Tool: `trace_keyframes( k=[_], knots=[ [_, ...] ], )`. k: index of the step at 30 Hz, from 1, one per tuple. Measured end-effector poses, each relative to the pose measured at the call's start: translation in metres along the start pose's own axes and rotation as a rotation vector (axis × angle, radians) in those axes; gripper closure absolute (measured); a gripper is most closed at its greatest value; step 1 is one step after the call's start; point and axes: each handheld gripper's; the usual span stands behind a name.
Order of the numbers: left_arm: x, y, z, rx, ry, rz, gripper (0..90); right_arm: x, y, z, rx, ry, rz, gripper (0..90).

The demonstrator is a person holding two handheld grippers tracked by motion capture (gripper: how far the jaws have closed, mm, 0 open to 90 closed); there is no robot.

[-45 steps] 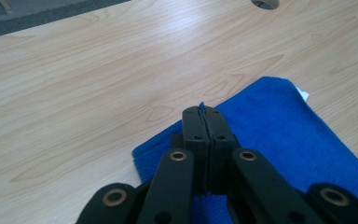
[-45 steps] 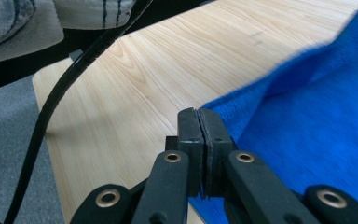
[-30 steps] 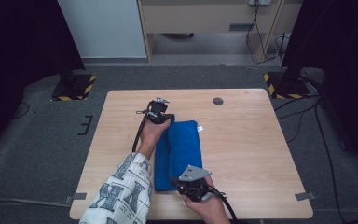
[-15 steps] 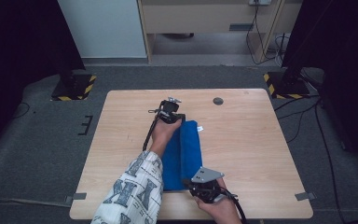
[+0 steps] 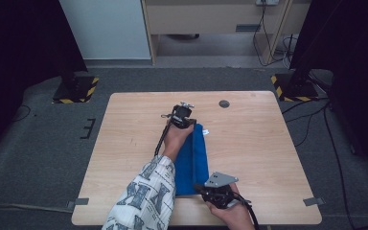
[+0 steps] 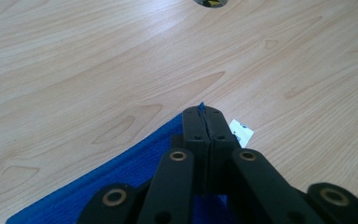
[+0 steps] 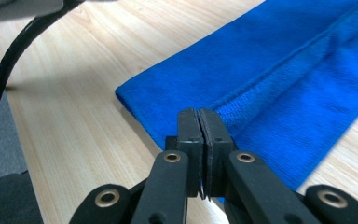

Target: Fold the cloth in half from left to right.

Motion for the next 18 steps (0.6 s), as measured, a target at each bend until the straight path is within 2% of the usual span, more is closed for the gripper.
trace_keyframes(
  k=[3, 7, 13, 18],
  knots=[
    [-0.003, -0.001, 0.002, 0.028, -0.01, -0.012, 88.8, 0.002, -0.002, -0.006, -0.01, -0.011, 0.006, 88.3],
    [-0.007, -0.002, 0.002, 0.024, -0.003, -0.002, 88.8, 0.003, -0.006, -0.012, -0.033, -0.021, 0.018, 88.3],
    [-0.009, -0.003, 0.004, 0.026, -0.006, 0.006, 88.7, -0.002, -0.009, -0.009, -0.015, -0.005, 0.038, 88.2],
    [-0.013, -0.005, 0.004, 0.028, -0.013, 0.028, 88.7, 0.0, -0.01, -0.012, -0.034, -0.012, 0.046, 88.1]
  ],
)
Point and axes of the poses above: each handheld gripper's, and its own axes: x roughly backward along the jaws, y roughly out of its top, z roughly to its left, and after that the axes turned 10 degrees about -y, right-handed
